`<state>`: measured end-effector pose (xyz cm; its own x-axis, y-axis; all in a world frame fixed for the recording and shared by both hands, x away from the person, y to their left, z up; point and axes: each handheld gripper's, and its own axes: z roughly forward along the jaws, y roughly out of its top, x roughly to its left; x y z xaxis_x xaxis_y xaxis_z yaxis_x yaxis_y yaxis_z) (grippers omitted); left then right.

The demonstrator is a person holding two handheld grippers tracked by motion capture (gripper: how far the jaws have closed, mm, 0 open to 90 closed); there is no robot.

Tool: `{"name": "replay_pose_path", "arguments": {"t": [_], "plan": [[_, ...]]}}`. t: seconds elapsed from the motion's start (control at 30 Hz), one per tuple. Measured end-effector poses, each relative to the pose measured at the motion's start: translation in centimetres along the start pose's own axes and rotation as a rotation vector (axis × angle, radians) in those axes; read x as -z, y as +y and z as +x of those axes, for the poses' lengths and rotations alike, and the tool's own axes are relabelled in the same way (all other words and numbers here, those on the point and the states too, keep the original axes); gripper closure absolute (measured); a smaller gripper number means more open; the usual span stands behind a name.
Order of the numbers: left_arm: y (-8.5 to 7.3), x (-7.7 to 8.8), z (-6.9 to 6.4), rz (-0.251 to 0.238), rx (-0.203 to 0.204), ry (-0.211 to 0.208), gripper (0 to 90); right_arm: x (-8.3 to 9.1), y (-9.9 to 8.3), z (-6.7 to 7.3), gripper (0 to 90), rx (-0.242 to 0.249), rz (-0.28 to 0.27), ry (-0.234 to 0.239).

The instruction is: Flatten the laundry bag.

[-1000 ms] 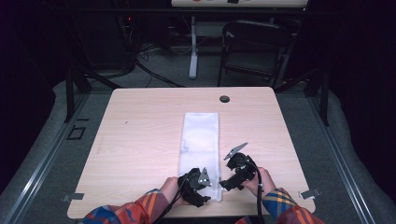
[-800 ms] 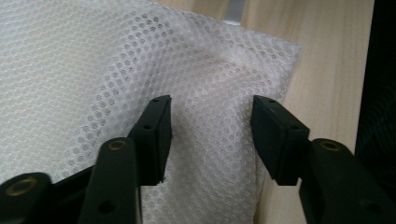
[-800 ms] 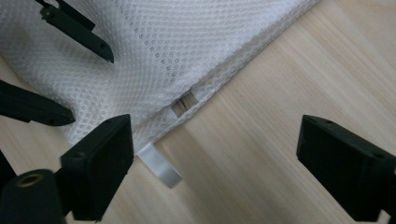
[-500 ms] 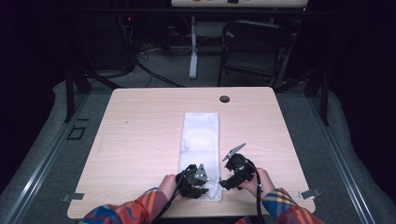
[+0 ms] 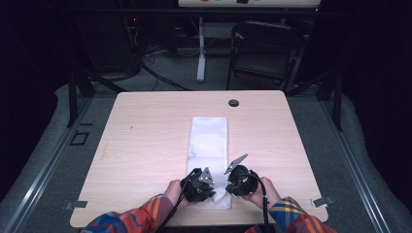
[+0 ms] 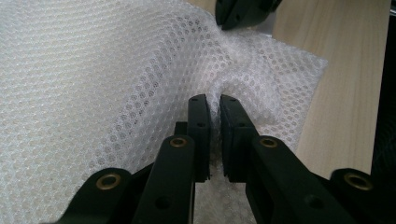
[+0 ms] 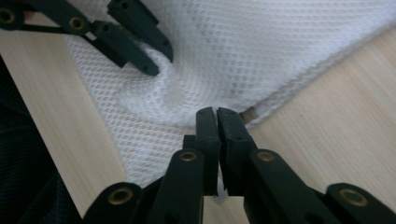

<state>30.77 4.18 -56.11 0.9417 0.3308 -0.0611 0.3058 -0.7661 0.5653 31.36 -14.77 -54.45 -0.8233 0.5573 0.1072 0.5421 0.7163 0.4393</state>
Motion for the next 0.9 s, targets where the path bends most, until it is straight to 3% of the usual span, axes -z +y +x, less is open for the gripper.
{"name": "replay_pose_path", "arguments": {"t": [0.2, 0.23, 0.43, 0.57, 0.63, 0.9], "plan": [[0.2, 1.0, 0.0, -0.045, 0.0, 0.018, 85.8, -0.2, 0.1, 0.5, 90.0, 0.018, -0.006, 0.006], [0.3, 1.1, 0.0, -0.053, 0.005, 0.021, 85.9, -0.4, 0.0, 0.5, 90.0, 0.001, -0.022, 0.017], [0.3, 2.1, 0.5, -0.095, 0.031, 0.045, 86.3, -1.3, 0.0, 0.6, 90.0, 0.015, 0.012, 0.026], [0.3, 2.6, 0.6, -0.094, 0.026, 0.06, 86.2, -1.4, 0.1, 0.9, 90.0, 0.034, 0.026, 0.01], [0.2, 2.8, 0.7, -0.095, 0.03, 0.069, 86.1, -1.4, 0.1, 0.8, 90.0, 0.015, 0.018, 0.025], [-0.3, 4.0, 1.3, -0.105, 0.047, 0.097, 85.9, -1.4, 0.2, 0.8, 90.0, 0.022, 0.039, 0.015]]}}
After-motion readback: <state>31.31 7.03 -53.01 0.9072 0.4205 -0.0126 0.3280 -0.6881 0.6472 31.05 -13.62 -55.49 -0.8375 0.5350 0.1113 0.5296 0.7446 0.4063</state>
